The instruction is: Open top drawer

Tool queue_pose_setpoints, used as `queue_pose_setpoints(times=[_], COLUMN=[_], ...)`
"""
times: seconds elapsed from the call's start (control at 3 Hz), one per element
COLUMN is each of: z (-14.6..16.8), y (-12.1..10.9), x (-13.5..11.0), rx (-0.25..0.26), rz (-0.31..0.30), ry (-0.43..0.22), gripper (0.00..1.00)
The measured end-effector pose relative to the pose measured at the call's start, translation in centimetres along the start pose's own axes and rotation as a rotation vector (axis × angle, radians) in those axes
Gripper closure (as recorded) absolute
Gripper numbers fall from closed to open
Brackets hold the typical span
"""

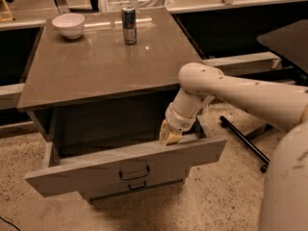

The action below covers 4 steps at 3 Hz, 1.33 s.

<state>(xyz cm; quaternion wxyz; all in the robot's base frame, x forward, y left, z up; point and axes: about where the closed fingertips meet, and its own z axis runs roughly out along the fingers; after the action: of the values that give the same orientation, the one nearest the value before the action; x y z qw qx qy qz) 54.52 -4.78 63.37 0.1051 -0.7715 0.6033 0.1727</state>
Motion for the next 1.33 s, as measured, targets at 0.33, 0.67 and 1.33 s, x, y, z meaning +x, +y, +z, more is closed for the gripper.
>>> queue_pose_setpoints(times=[0.33,0.67,1.33], z=[-0.2,-0.2,-1.4], y=[2.2,2.2,9.1], x=[-1.0,-1.0,-3.7], rx=[-0.051,-0.052,-0.161], rz=[-0.004,-0.004,-0.003], ry=[-0.008,-0.008,-0.063], gripper=[1.00,1.00,1.00])
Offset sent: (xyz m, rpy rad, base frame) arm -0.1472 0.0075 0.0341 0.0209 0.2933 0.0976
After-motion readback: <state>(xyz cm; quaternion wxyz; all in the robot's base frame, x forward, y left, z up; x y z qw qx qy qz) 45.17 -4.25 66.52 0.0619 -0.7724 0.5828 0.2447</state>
